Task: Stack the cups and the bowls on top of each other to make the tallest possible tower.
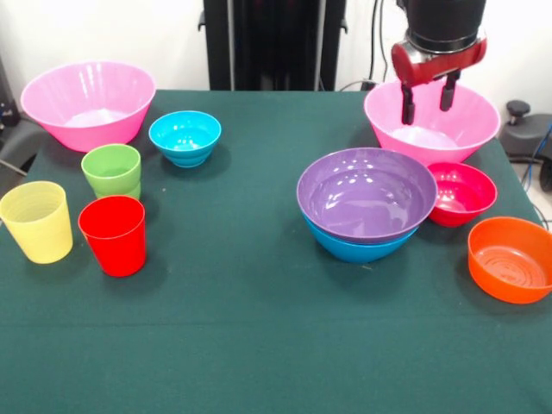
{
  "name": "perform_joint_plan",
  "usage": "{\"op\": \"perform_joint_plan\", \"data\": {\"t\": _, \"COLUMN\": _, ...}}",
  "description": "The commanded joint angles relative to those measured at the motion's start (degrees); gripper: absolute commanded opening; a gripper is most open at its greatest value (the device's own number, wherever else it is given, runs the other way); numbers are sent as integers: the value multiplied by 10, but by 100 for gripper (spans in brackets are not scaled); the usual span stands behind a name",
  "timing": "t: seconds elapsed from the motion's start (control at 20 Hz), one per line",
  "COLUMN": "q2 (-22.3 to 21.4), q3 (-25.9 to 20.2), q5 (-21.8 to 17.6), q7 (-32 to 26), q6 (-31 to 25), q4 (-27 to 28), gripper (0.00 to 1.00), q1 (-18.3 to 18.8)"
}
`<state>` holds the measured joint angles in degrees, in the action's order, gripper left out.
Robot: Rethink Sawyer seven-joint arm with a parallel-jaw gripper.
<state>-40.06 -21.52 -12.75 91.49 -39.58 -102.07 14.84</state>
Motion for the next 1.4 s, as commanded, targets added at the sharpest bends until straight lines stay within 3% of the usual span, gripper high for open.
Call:
{"op": "perform_joint_plan", "data": {"t": 0.05, "q2": -10, "q3": 14, "q5": 17, "q7": 114, "q6": 23, "q4": -8, "gripper": 100, "q1": -39}}
{"op": "perform_joint_plan", "data": {"t": 0.7, "q2": -12, "q3": 28, "q5": 25, "q7": 126, "q6": 4, "q4": 9, "gripper": 100, "q1": -63}}
{"op": "perform_joint_plan", "data": {"t": 1.0, "q2": -13, "q3": 16, "q5": 26, "q7": 116, "q6": 27, "q4": -7, "gripper": 100, "q1": -47}}
{"op": "perform_joint_plan", "data": {"t": 1.4, "q2": -7, "q3": 17, "q5": 25, "q7": 112, "q6": 10, "q4": 6, "gripper": 100, "q1": -47}}
